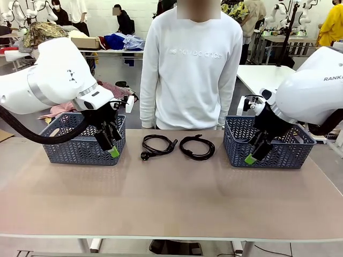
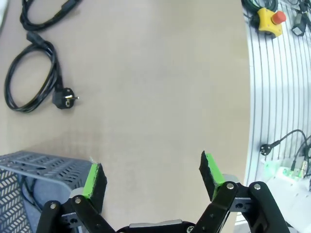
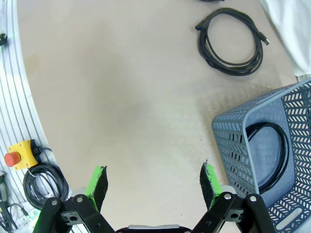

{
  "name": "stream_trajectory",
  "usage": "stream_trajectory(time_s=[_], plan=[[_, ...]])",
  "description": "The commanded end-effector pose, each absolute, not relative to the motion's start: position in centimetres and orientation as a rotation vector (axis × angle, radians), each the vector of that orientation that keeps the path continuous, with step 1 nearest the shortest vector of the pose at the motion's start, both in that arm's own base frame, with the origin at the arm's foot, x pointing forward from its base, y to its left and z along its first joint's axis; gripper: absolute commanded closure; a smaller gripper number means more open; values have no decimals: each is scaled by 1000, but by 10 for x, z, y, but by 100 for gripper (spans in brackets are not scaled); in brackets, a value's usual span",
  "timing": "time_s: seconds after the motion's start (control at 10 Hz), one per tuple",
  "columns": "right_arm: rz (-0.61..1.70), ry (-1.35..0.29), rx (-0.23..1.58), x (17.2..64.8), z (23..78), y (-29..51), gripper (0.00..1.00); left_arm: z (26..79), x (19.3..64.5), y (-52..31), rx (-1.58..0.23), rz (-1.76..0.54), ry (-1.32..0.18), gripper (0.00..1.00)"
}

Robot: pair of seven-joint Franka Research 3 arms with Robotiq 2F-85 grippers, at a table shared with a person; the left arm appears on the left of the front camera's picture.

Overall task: Organize the cables according to human instructions.
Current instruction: Pick up a bundle of cables and place it in the basket indicated by the human.

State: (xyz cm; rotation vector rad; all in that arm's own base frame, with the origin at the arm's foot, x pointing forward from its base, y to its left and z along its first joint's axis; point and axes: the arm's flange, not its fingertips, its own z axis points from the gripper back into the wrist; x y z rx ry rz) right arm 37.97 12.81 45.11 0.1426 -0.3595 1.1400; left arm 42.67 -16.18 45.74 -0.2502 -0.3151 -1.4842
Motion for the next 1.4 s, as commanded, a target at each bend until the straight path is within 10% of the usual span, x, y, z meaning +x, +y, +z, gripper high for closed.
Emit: stream_trajectory(time_s=[0.0, 1.3], plan=[[1132, -359, 137, 379, 450, 129, 0, 458, 426, -162, -237, -1486, -311, 0], [1132, -359, 137, 379, 450, 129, 0, 458, 426, -162, -237, -1486, -311, 0]])
